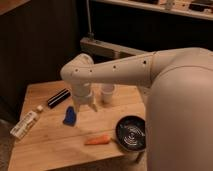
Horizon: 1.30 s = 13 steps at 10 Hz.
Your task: Place the white sponge in the ceramic bowl
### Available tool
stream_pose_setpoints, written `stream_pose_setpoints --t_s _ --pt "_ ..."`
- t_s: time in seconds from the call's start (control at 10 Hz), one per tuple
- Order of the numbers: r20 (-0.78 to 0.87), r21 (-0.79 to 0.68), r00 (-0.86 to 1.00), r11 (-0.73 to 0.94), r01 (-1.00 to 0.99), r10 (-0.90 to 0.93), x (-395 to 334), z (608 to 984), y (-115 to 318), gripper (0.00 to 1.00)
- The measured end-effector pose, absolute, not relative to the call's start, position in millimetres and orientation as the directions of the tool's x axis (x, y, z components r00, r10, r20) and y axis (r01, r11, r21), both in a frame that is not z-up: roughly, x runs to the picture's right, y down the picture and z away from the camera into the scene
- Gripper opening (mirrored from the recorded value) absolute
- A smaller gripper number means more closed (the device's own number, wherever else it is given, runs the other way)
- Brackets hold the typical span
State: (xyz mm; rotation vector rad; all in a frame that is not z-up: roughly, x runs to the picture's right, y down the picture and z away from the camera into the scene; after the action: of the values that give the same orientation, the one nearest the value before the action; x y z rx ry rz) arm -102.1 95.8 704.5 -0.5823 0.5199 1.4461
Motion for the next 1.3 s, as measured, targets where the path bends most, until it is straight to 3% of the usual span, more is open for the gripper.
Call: stream_pose_setpoints --t_s 0.6,1.1,1.3 --pt "-0.675 -0.055 0.053 0.022 -0.998 0.736 -105 714 85 0.65" --pt "-0.696 -0.084 -0.107 -0.228 -0.97 0.71 -70 756 45 0.65" --pt "-0.703 -0.22 -0.11 -0.361 -0.906 0.703 -65 759 48 0.65"
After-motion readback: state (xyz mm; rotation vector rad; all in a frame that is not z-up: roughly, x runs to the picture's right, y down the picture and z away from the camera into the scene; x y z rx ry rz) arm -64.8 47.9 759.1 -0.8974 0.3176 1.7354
